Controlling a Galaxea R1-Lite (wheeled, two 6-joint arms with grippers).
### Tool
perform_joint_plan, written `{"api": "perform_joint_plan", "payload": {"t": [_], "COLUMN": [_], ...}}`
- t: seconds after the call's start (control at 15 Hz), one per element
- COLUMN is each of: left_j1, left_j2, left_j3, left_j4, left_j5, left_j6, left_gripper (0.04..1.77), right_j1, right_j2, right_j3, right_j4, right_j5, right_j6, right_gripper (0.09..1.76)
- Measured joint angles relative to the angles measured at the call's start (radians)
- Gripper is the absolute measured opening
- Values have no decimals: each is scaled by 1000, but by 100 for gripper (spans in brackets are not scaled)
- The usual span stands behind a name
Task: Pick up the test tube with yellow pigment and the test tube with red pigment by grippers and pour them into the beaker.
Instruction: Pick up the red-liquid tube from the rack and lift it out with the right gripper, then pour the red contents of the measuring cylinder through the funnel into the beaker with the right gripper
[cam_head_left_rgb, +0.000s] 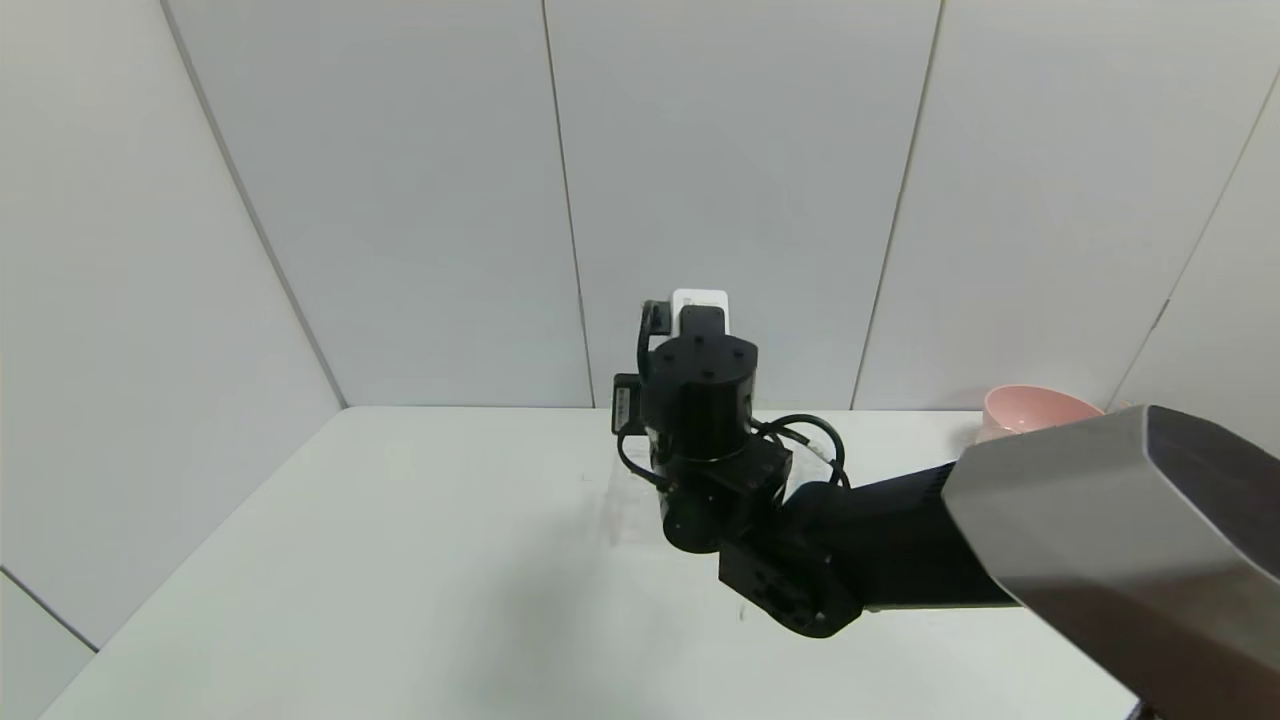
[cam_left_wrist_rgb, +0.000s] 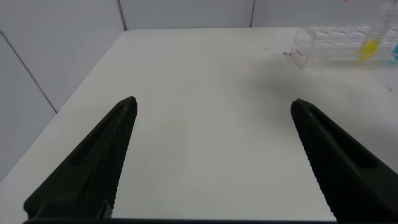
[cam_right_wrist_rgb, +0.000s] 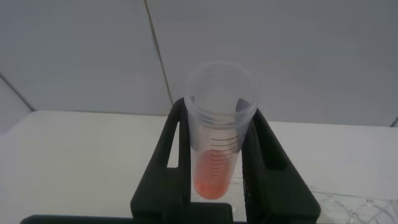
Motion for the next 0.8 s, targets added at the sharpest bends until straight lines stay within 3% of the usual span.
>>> {"api": "perform_joint_plan", "payload": {"t": [0.2, 0.4, 0.6, 0.8], "left_j1": [0, 0, 0, 0], "left_j2": [0, 0, 0, 0], "left_j3": [0, 0, 0, 0], "left_j4": [0, 0, 0, 0], "left_j5": [0, 0, 0, 0], "left_j6": [0, 0, 0, 0], "left_gripper": [176, 176, 176, 176], "right_j1": [-29, -104, -269, -490], "right_j2": [-95, -236, -372, -479], "right_j3": [51, 197, 347, 466], "right_j4": [30, 73, 76, 70], "right_j5": [-2, 29, 89, 247], "right_j6": [-8, -9, -38, -70], "right_gripper": [53, 53, 53, 53]}}
